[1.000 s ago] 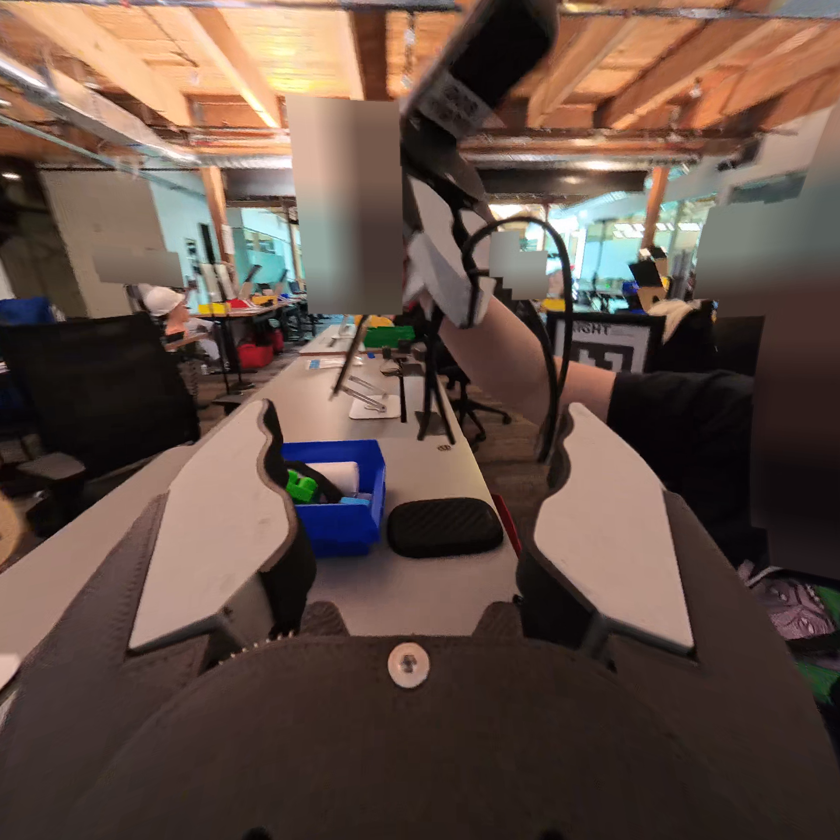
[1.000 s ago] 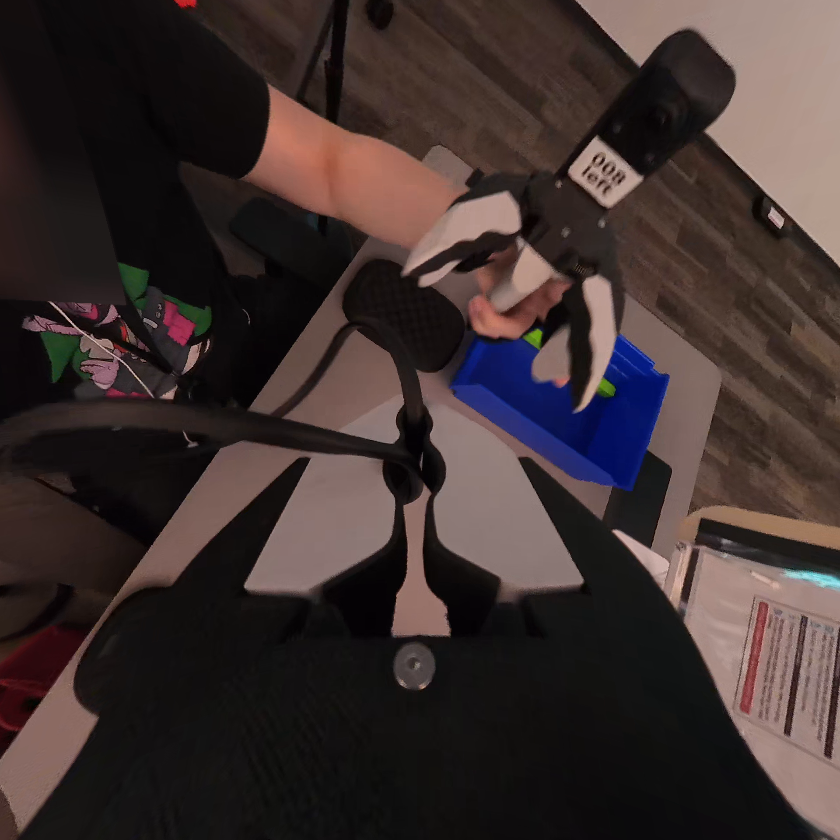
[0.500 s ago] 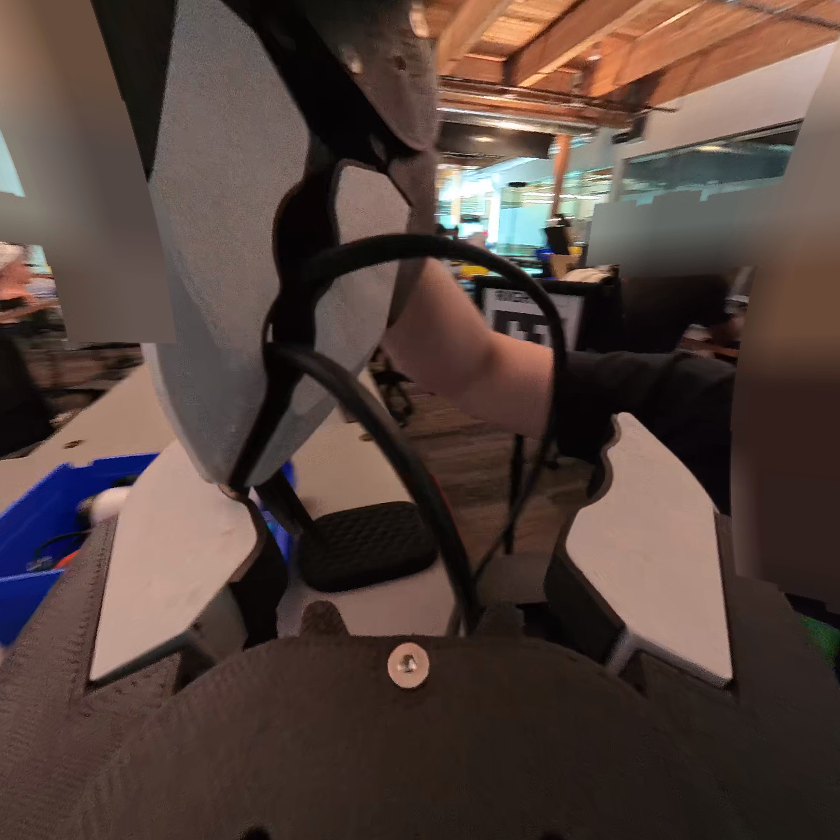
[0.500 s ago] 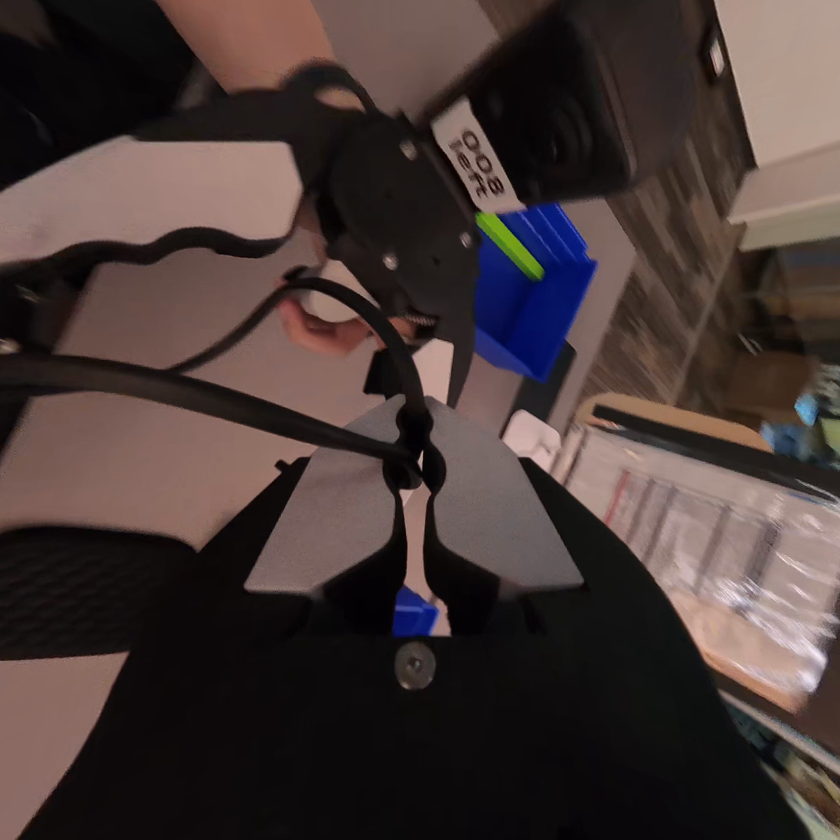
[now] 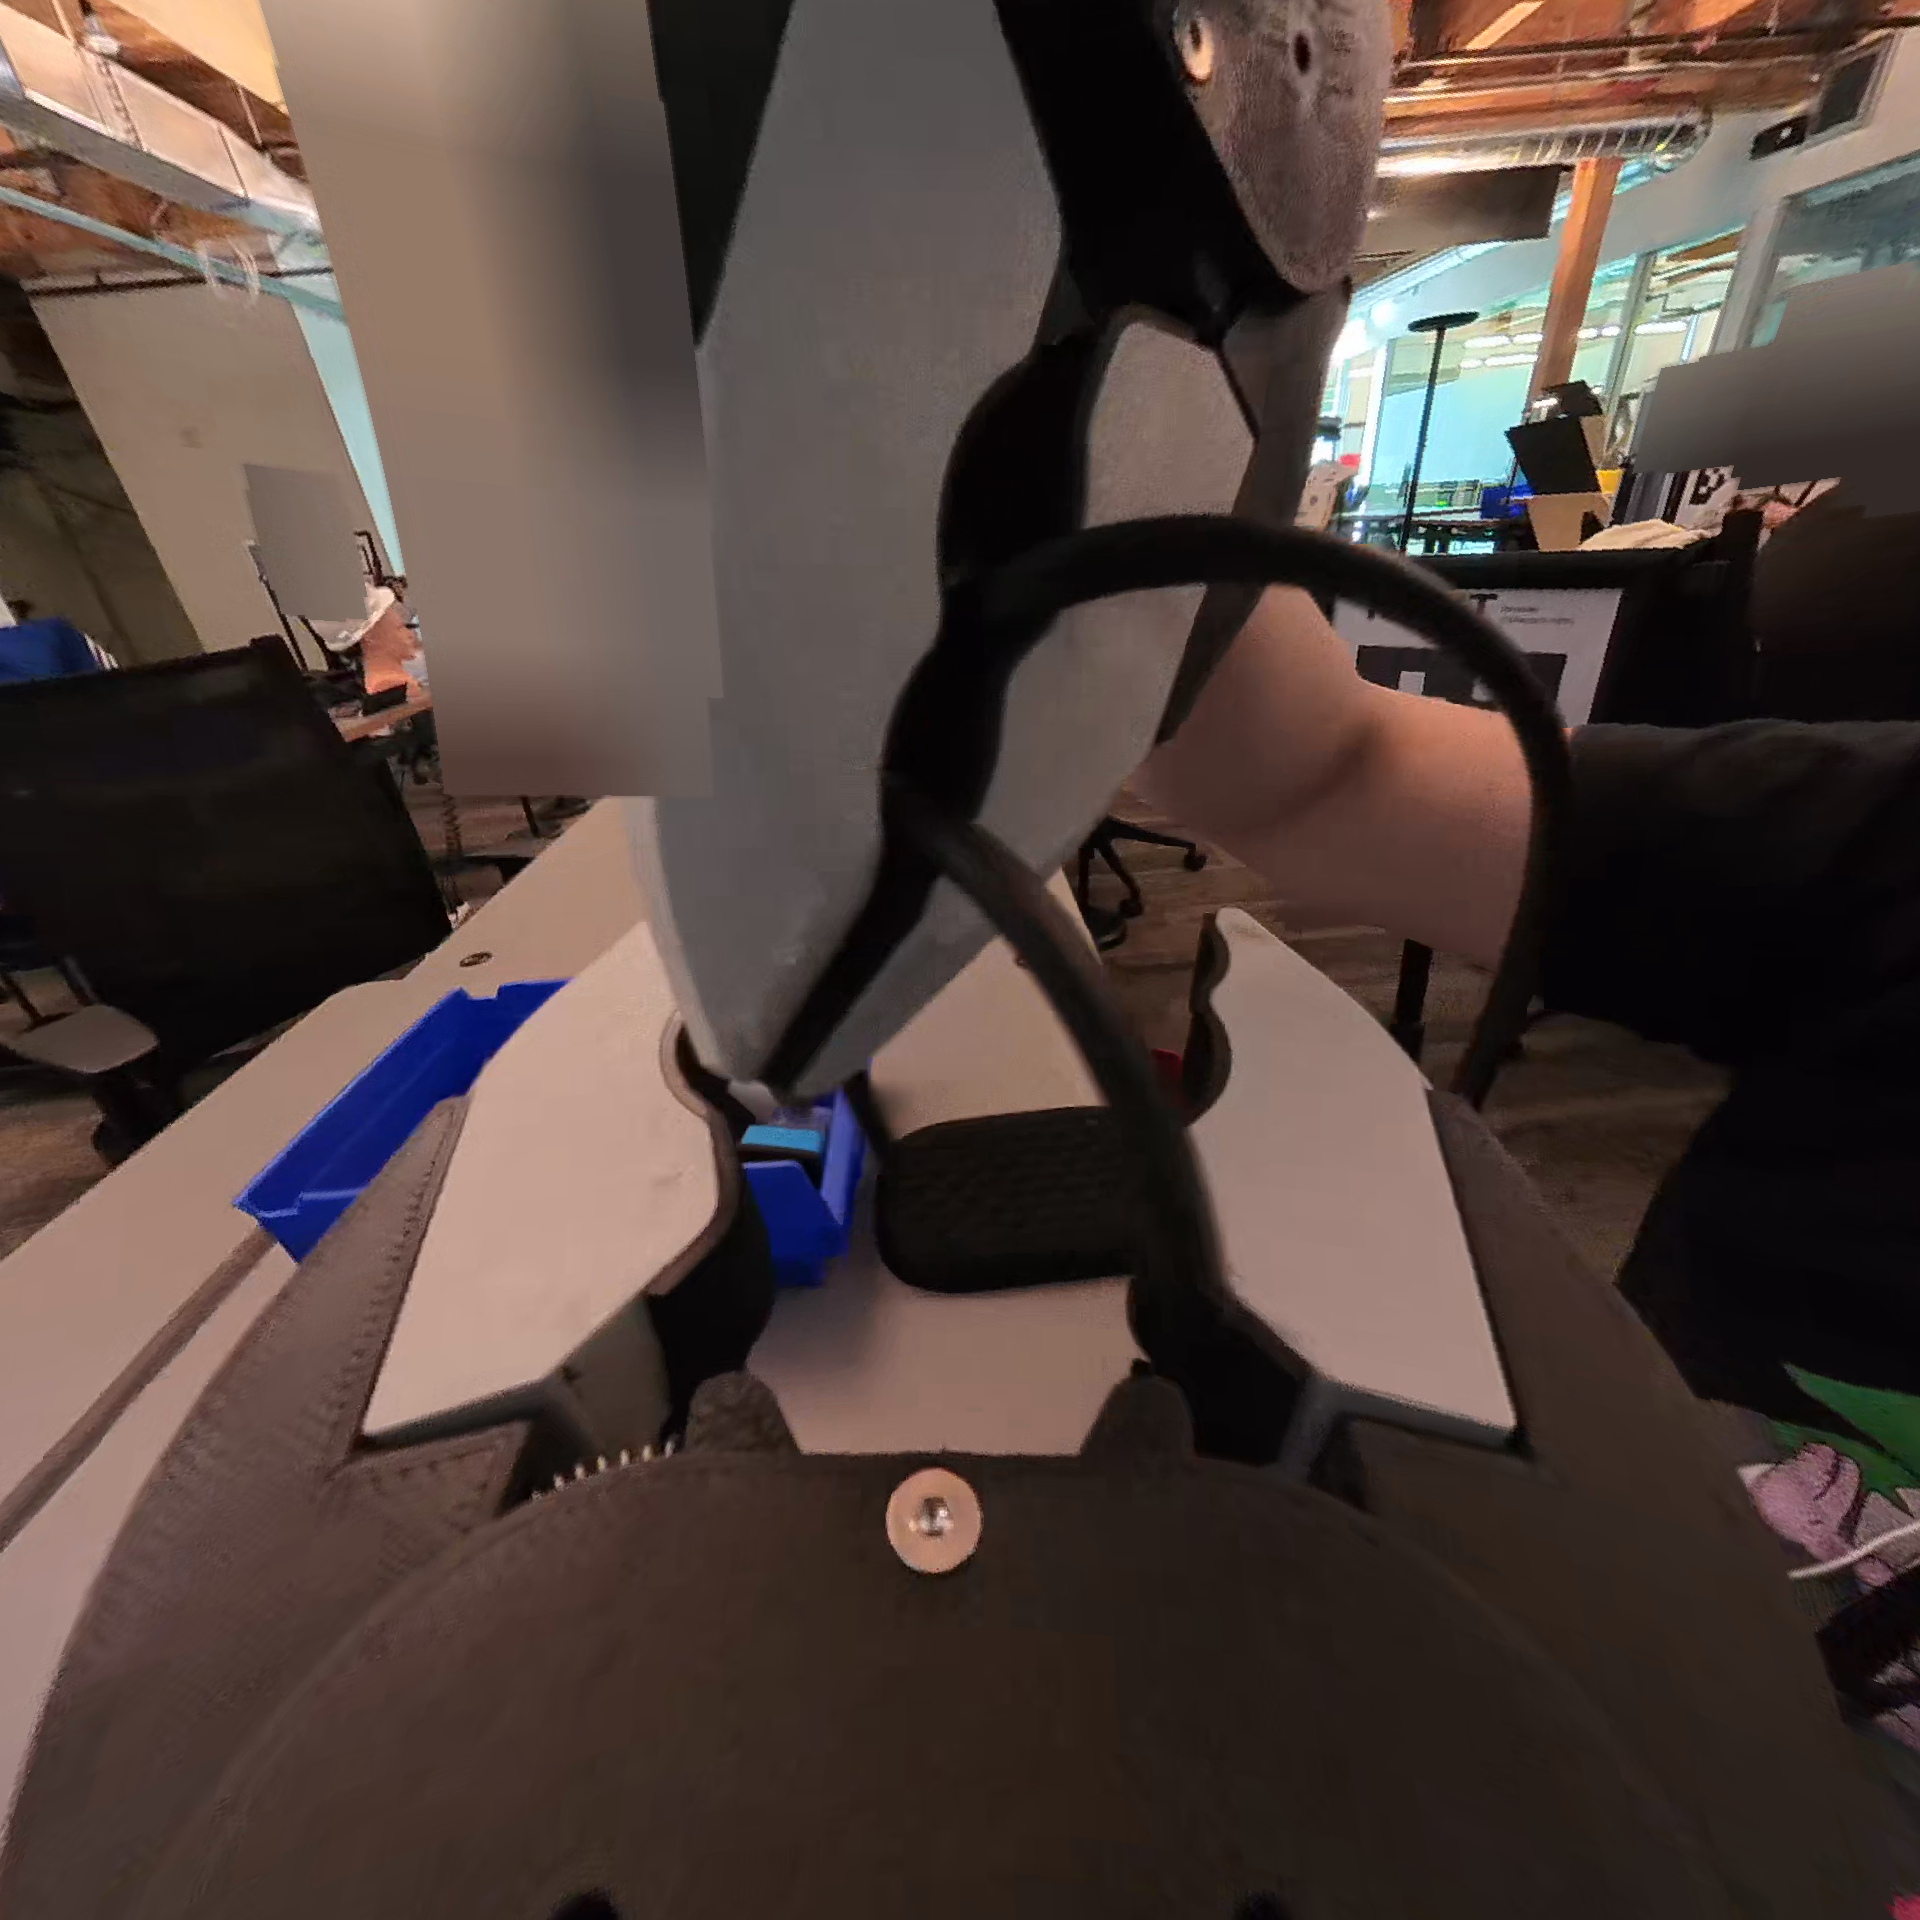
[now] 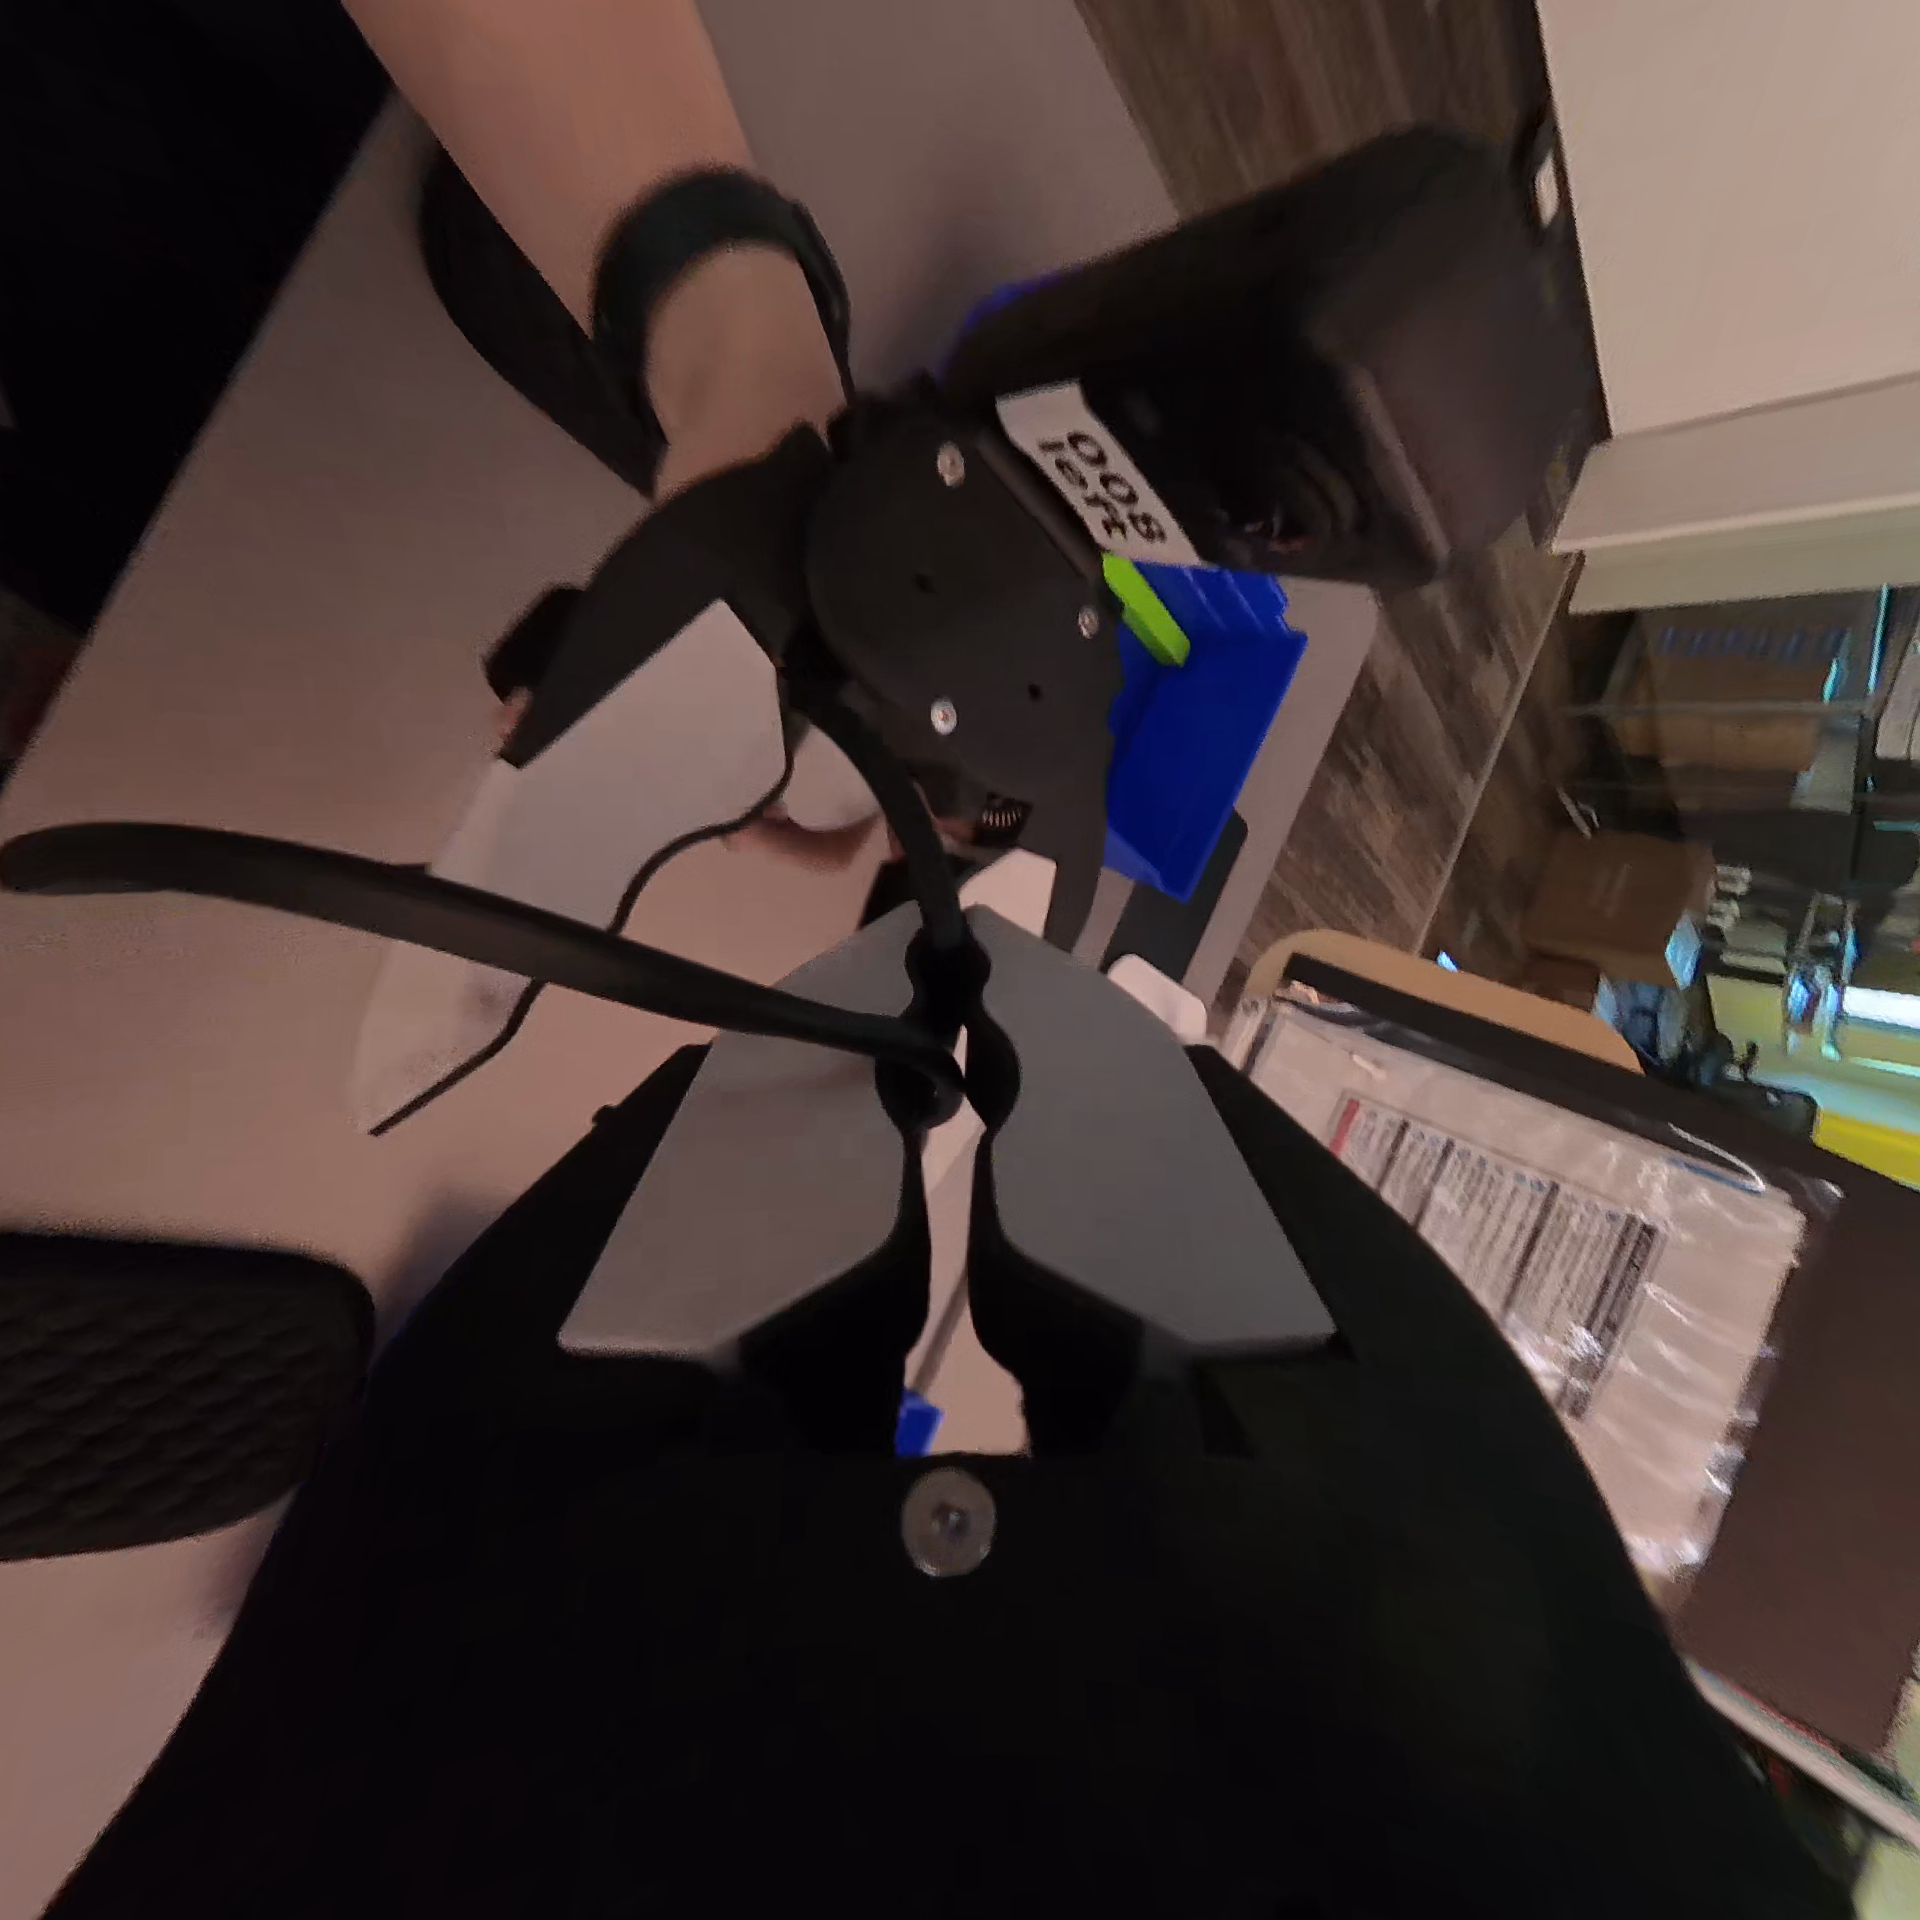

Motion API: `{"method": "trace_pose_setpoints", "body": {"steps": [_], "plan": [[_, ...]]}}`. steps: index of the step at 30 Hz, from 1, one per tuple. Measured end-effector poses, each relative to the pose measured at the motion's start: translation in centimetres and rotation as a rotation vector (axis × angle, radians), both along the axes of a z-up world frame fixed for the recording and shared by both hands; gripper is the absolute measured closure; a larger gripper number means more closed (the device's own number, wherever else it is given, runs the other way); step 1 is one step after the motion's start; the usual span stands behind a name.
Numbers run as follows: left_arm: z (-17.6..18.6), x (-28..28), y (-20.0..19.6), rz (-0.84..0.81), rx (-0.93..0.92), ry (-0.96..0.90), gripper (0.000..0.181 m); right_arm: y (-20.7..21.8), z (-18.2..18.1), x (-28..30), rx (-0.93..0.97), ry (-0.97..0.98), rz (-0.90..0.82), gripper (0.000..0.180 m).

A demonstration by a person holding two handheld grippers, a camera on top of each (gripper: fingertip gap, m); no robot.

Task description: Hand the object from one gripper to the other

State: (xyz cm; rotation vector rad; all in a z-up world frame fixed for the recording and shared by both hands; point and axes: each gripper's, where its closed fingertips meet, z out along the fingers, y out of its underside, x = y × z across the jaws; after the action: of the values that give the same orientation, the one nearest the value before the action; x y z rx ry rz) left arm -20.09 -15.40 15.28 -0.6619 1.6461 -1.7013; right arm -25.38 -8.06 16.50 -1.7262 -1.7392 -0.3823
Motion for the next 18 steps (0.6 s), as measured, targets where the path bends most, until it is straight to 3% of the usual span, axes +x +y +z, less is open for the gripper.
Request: {"method": "trace_pose_setpoints", "body": {"steps": [1, 4, 8, 12, 18], "plan": [[0.1, -0.2, -0.2, -0.009, 0.019, -0.027, 0.093, -0.3, 0.1, -0.5, -0.013, 0.034, 0.021, 0.18], [0.5, -0.9, -0.9, -0.043, 0.069, -0.118, 0.112, -1.1, 0.5, -1.9, -0.055, 0.126, 0.084, 0.179], [0.8, -2.1, -1.6, -0.125, 0.086, -0.171, 0.152, -2.2, 0.9, -2.5, -0.124, 0.203, 0.133, 0.179], [-0.5, -2.4, -2.1, -0.181, 0.131, -0.093, 0.16, -3.1, 0.0, -2.2, -0.229, 0.237, 0.143, 0.179], [-1.5, -0.6, -0.7, -0.021, 0.181, -0.037, 0.164, -2.5, -0.6, -1.1, -0.236, 0.292, 0.133, 0.178]]}}
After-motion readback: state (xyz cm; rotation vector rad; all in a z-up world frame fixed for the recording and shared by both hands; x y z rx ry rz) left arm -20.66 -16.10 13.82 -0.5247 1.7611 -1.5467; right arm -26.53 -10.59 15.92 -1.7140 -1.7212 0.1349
